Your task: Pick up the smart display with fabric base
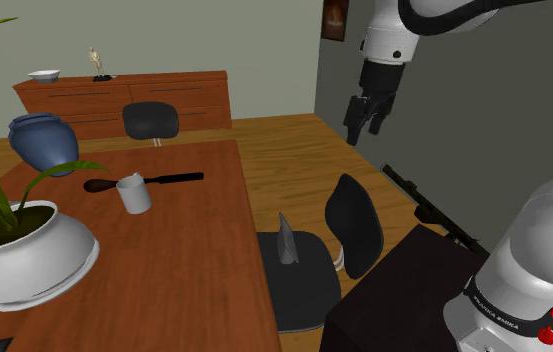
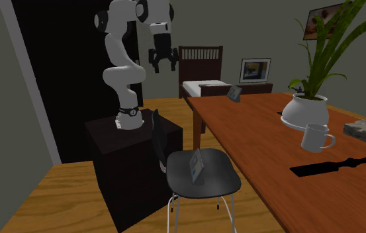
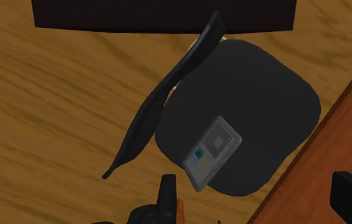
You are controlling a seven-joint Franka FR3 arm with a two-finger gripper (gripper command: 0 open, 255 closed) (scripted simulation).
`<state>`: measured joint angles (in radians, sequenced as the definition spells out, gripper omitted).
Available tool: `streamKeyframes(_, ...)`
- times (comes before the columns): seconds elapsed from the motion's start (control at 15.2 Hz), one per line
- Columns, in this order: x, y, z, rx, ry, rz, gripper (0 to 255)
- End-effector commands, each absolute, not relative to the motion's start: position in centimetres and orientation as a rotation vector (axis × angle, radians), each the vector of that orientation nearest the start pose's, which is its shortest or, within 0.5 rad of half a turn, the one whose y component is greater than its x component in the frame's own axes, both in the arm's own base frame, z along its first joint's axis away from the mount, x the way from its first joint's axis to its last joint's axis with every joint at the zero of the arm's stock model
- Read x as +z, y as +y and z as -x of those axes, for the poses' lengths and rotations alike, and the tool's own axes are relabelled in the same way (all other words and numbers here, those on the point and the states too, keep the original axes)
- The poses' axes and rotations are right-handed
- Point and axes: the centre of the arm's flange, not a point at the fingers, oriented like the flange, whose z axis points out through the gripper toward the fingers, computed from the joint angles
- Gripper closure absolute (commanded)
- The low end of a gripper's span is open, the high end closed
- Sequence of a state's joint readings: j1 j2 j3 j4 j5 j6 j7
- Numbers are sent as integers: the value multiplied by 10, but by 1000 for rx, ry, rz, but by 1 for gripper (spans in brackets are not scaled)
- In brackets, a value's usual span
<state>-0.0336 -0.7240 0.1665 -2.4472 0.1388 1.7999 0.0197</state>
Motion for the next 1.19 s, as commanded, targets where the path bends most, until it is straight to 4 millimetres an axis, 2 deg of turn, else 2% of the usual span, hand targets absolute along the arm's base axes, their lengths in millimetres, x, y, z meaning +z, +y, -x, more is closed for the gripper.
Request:
streamKeyframes(0.0,523,77,-351,-107,-14,3120,0)
streamKeyframes(0.59,421,115,-407,-86,258,3159,0)
streamKeyframes(1.12,329,136,-460,-67,505,3173,0)
